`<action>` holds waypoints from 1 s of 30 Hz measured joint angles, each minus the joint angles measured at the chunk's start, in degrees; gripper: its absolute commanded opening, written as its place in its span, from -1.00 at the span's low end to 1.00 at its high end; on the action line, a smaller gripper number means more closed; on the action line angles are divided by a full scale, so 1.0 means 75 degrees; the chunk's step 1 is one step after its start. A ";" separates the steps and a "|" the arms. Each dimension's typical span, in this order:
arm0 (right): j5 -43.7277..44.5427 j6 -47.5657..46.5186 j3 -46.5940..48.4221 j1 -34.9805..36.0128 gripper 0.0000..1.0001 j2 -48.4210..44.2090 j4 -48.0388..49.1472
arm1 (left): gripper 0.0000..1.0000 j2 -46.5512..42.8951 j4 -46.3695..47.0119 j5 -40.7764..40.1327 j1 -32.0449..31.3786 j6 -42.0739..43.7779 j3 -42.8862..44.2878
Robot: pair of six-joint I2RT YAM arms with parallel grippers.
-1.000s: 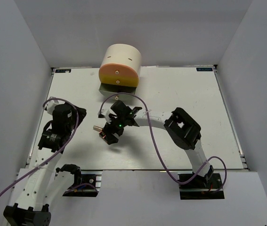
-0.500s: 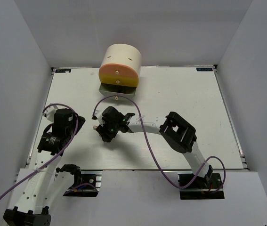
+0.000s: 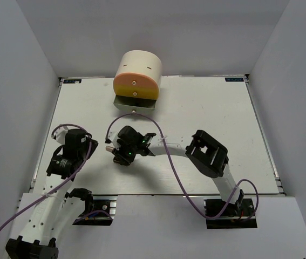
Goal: Organize the makeup
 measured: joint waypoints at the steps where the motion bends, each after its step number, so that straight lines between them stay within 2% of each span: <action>1: -0.0184 -0.0125 -0.0189 -0.0038 -1.00 -0.0157 -0.0050 | -0.09 -0.0020 0.0038 0.0017 0.0000 -0.0061 -0.0099; 6: -0.0825 -0.0676 -0.0848 -0.0533 -1.00 -0.1399 -0.0519 | -0.08 -0.0041 0.0326 0.0236 0.0000 -0.0434 -0.0574; 12: -0.0877 -0.1443 -0.0545 -0.1638 -1.00 -0.2468 -0.0542 | 0.08 0.0358 0.1131 0.0924 0.0000 -0.1172 -0.1489; 18: -0.0455 -0.2465 0.0323 -0.2387 -1.00 -0.2276 -0.0216 | 0.22 0.1445 0.1716 0.1545 0.0000 -0.1667 -0.1804; 23: 0.0006 -0.3389 0.0784 -0.2535 -1.00 -0.1562 0.0455 | 0.23 0.2355 0.1862 0.1743 0.0000 -0.1772 -0.1638; 30: 0.0790 -0.4363 0.1064 -0.2757 -1.00 -0.0673 0.0985 | 0.23 0.2503 0.2168 0.1862 0.0000 -0.1827 -0.1609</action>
